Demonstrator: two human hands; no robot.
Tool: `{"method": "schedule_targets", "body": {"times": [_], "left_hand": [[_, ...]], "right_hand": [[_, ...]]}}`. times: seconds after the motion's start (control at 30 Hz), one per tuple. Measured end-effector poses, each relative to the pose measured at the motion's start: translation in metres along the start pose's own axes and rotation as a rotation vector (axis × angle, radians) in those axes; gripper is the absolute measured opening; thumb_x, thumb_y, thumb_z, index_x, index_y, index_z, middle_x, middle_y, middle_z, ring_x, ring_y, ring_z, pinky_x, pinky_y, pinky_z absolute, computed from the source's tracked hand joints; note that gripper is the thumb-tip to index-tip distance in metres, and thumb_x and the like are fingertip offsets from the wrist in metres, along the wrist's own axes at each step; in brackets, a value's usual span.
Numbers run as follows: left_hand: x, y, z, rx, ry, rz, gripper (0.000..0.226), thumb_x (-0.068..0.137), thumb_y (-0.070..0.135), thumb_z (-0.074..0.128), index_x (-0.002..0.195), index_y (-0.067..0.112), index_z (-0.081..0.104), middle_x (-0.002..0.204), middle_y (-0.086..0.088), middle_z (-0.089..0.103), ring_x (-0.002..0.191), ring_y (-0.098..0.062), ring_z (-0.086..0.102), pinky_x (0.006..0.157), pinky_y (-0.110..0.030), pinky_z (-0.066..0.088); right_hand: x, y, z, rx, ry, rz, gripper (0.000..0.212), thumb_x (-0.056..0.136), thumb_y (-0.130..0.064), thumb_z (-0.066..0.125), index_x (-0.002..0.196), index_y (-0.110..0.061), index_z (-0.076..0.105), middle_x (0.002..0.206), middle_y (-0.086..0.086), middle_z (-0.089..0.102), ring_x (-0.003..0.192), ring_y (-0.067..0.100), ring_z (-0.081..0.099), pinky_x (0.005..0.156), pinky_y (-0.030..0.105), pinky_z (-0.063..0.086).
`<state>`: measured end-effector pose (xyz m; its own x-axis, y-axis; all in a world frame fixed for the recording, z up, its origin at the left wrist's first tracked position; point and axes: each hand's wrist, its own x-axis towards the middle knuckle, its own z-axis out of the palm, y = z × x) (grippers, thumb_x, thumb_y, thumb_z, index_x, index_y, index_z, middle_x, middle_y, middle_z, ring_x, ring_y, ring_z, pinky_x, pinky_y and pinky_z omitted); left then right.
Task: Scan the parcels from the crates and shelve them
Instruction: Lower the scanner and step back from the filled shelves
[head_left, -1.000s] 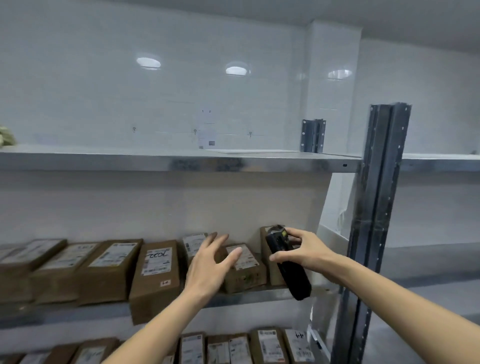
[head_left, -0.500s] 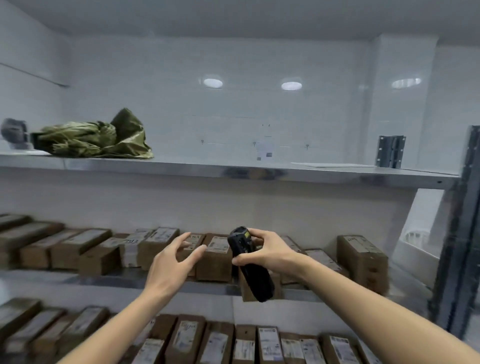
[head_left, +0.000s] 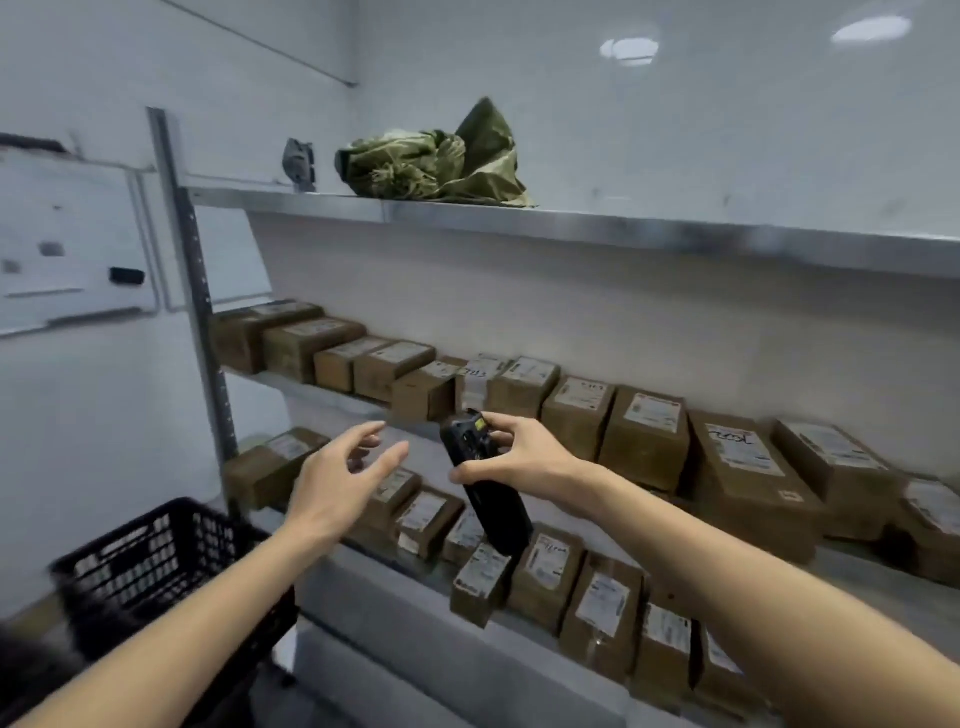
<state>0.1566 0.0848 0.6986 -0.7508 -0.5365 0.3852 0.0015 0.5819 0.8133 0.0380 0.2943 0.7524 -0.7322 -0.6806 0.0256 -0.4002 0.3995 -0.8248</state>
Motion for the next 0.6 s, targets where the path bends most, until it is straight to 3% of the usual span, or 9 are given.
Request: {"method": "schedule_targets", "body": {"times": [0.13,0.2,0.27,0.37,0.5,0.6], "left_hand": [[-0.014,-0.066,-0.005,0.044,0.009,-0.105,0.053,0.083,0.06,0.069,0.129,0.034,0.065,0.111,0.016,0.069,0.106,-0.008,0.063,0.098,-0.037,0.051],[-0.02,-0.1,0.001,0.055,-0.016,-0.165,0.056,0.081,0.064,0.067,0.13,0.036,0.064,0.112,0.018,0.068,0.11,-0.007,0.061,0.101,-0.038,0.049],[-0.024,-0.134,0.013,0.054,-0.028,-0.226,0.065,0.077,0.069,0.065,0.133,0.034,0.062,0.117,0.015,0.067,0.114,-0.008,0.06,0.105,-0.037,0.048],[-0.028,-0.184,0.041,0.058,-0.043,-0.306,0.075,0.074,0.073,0.062,0.136,0.032,0.061,0.125,0.013,0.065,0.119,-0.008,0.058,0.106,-0.036,0.047],[-0.048,-0.263,0.087,0.087,-0.07,-0.414,0.082,0.07,0.082,0.061,0.135,0.033,0.062,0.126,0.014,0.065,0.12,-0.006,0.058,0.106,-0.036,0.048],[-0.069,-0.321,0.124,0.13,-0.123,-0.488,0.071,0.077,0.075,0.062,0.134,0.032,0.062,0.127,0.019,0.062,0.117,-0.001,0.054,0.096,-0.029,0.047]], "right_hand": [[0.043,0.034,0.066,-0.001,-0.135,0.011,0.099,0.062,-0.044,0.096,0.15,-0.028,0.053,0.144,-0.001,0.061,0.133,0.015,0.056,0.109,0.039,0.05],[0.06,0.06,0.098,0.006,-0.177,0.042,0.114,0.05,-0.055,0.095,0.151,-0.029,0.052,0.144,-0.001,0.061,0.133,0.017,0.057,0.112,0.044,0.049],[0.075,0.089,0.125,0.006,-0.218,0.062,0.118,0.054,-0.052,0.095,0.156,-0.023,0.045,0.153,-0.002,0.054,0.142,0.016,0.049,0.115,0.038,0.044],[0.094,0.14,0.154,0.021,-0.29,0.099,0.099,0.072,-0.034,0.094,0.156,-0.017,0.044,0.146,-0.009,0.053,0.134,0.008,0.05,0.104,0.025,0.04],[0.11,0.218,0.2,0.002,-0.344,0.169,0.075,0.075,-0.024,0.091,0.141,-0.03,0.057,0.104,-0.023,0.062,0.095,0.0,0.063,0.082,0.016,0.052],[0.121,0.288,0.241,-0.001,-0.343,0.226,0.06,0.073,-0.022,0.091,0.119,-0.044,0.059,0.1,-0.025,0.065,0.099,0.006,0.066,0.094,0.03,0.058]]}}
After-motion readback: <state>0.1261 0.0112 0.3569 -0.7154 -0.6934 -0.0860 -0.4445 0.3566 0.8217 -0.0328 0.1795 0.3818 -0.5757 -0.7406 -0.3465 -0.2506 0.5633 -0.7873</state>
